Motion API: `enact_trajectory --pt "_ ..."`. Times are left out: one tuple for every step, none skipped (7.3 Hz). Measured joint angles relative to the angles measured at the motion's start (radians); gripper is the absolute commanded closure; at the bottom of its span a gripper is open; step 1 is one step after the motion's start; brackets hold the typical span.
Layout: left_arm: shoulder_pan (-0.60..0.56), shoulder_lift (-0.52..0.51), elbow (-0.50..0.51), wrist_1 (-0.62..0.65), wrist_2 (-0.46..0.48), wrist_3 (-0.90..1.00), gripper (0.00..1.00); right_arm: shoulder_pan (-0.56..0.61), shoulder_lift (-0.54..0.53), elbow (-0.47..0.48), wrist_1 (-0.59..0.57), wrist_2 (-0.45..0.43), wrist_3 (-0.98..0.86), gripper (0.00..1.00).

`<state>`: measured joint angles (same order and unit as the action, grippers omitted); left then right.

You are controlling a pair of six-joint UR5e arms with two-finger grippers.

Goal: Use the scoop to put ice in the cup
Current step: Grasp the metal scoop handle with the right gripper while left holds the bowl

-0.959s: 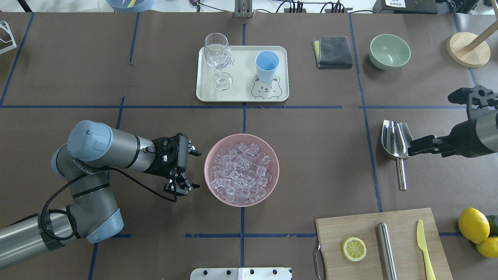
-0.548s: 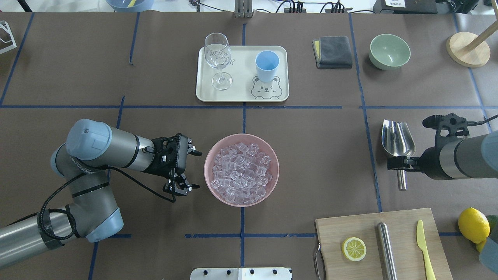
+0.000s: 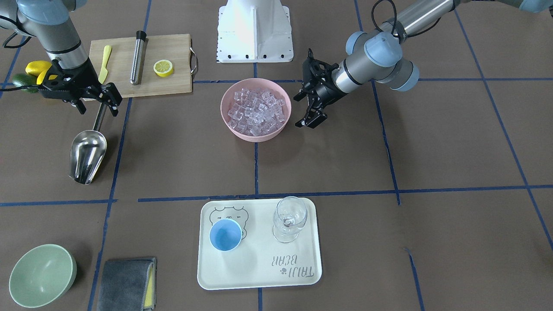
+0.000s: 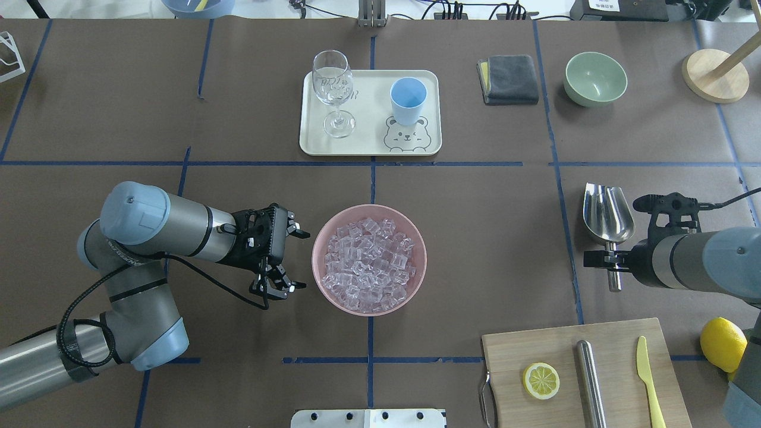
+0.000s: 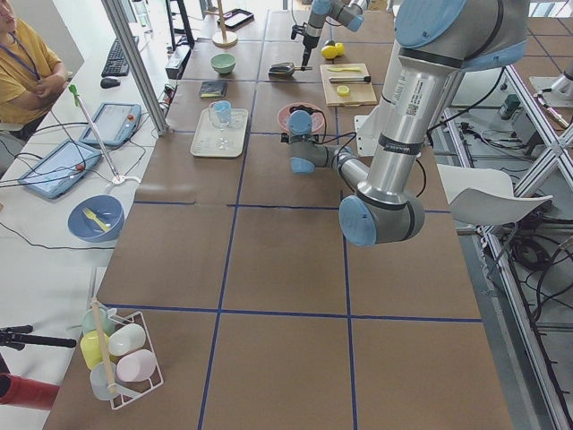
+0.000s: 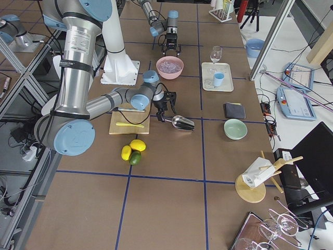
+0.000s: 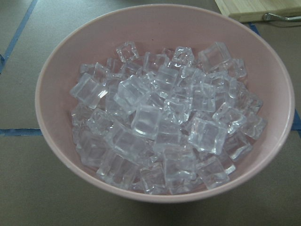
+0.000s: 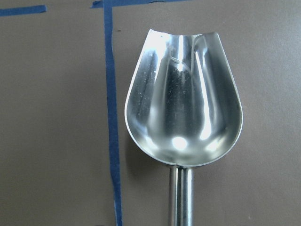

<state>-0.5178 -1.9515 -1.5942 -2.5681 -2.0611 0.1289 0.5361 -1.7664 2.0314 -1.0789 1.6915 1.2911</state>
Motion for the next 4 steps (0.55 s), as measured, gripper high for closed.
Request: enact_trajectory --pt "-0.001 0.000 -0.004 0.001 0.000 0.000 0.00 -0.012 0.000 -0.025 0.025 -0.008 0.000 0.11" --pt "-0.001 0.001 -0.006 0.001 0.000 0.000 0.00 -0.023 0.003 -0.043 0.036 -0.010 0.000 0.34" --pt "-0.001 0.001 -0.007 0.002 -0.001 0.000 0.00 -0.031 0.004 -0.050 0.039 -0.011 0.000 0.70" --pt "-0.001 0.002 -0.007 0.002 -0.001 0.000 0.00 -0.034 0.003 -0.053 0.041 -0.012 0.000 0.95"
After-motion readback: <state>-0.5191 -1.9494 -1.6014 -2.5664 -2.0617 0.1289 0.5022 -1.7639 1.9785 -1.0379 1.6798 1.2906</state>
